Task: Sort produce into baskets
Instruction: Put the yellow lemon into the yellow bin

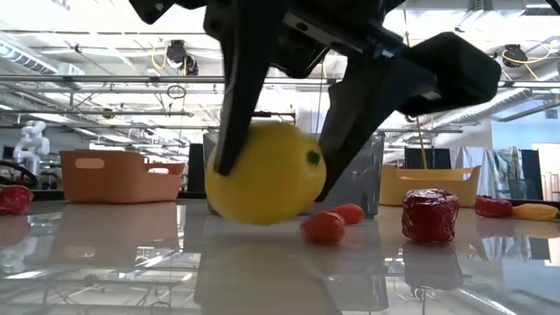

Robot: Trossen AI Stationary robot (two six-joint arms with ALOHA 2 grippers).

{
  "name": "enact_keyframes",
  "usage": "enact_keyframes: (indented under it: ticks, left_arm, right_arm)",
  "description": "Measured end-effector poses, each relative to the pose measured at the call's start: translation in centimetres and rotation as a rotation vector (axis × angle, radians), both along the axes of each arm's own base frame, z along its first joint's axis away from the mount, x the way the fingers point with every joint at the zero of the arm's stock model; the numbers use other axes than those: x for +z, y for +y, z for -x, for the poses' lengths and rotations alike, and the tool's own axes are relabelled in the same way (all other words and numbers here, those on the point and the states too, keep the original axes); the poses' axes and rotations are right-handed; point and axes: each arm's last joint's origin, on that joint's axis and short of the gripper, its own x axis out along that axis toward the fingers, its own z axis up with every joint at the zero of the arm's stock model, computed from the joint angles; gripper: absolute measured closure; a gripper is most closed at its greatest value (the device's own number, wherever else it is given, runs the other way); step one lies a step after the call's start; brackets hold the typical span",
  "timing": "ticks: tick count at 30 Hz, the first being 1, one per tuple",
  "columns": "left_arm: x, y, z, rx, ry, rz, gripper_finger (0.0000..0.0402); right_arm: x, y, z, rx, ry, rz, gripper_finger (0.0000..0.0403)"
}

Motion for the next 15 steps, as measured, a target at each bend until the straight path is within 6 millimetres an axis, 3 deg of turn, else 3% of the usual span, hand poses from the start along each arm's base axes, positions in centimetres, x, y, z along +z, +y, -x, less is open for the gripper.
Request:
enact_keyframes:
  ticks: [4,9,15]
  left_arm:
    - [0.0,0.2,-0.1,0.007,0.0,-0.003,0.0114]
    - [0.0,0.5,-0.2,0.008,-0.007,-0.028,0.0114]
    - [0.0,1.3,-0.4,0.002,-0.023,-0.097,0.0114]
  right_arm:
    - [2.1,-0.4,0.4,0.009,-0.027,-0.011,0.0222]
    - [6.3,-1.6,1.8,0.04,-0.058,-0.006,0.0217]
    - [11.8,-5.2,5.0,-0.003,-0.021,0.09,0.0215]
